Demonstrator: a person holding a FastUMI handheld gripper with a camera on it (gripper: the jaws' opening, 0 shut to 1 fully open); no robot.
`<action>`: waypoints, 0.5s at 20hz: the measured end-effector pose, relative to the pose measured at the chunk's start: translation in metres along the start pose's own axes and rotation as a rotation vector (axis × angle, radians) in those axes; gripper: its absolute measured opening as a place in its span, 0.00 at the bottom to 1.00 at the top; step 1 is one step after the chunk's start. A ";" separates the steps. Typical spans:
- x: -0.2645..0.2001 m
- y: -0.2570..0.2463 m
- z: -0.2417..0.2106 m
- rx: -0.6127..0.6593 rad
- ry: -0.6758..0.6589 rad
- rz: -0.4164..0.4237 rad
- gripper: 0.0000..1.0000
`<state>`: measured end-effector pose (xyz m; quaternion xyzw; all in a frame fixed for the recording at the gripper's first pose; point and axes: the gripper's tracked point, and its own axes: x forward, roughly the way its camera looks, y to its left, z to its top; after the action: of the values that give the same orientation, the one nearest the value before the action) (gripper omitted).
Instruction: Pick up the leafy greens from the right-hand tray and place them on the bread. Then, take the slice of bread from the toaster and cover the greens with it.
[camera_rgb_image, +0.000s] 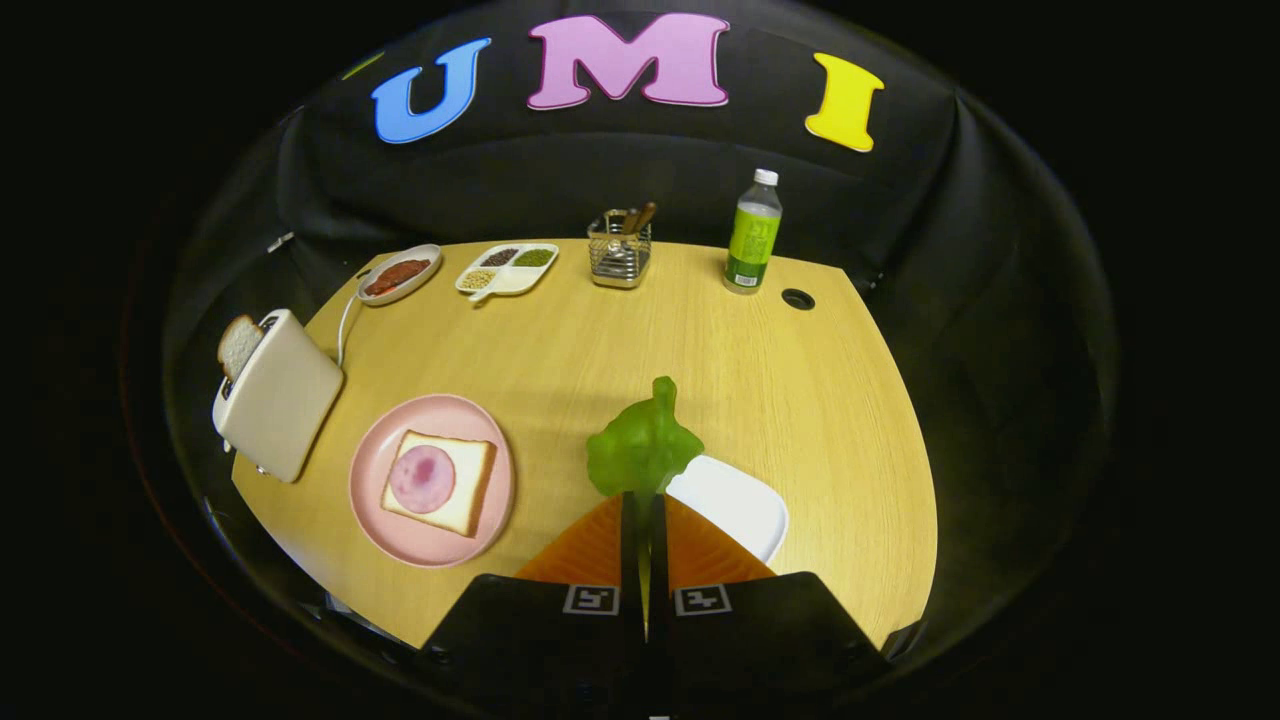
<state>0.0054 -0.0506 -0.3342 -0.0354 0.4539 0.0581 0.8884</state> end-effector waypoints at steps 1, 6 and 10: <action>-0.004 0.012 0.005 -0.012 -0.010 0.014 0.06; -0.014 0.081 0.024 -0.066 -0.038 0.117 0.06; -0.006 0.130 0.022 -0.095 -0.017 0.190 0.05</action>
<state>0.0023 0.0808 -0.3176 -0.0338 0.4446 0.1637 0.8800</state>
